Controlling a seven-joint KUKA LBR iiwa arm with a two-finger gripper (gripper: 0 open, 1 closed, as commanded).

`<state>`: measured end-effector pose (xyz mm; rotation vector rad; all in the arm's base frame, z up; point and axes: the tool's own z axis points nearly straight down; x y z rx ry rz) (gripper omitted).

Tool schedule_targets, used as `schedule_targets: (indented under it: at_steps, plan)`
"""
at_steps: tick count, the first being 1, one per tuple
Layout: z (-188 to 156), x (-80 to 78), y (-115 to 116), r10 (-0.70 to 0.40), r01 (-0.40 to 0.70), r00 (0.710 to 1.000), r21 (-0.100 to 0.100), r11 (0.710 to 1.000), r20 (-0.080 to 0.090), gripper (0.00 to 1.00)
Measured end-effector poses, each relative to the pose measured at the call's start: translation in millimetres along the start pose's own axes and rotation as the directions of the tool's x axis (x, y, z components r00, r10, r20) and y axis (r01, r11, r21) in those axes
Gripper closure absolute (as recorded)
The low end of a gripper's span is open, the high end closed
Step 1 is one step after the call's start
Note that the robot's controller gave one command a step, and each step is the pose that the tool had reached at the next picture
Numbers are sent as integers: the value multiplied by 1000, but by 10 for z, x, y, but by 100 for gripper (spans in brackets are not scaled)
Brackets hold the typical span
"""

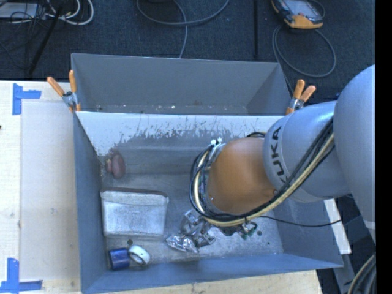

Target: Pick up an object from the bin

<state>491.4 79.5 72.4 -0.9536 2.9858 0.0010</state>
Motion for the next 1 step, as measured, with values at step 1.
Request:
schedule_targets:
  at_steps: [1]
  plan:
    - [-1856, 28, -131, -111, 111, 994, 3, 994, 1, 100]
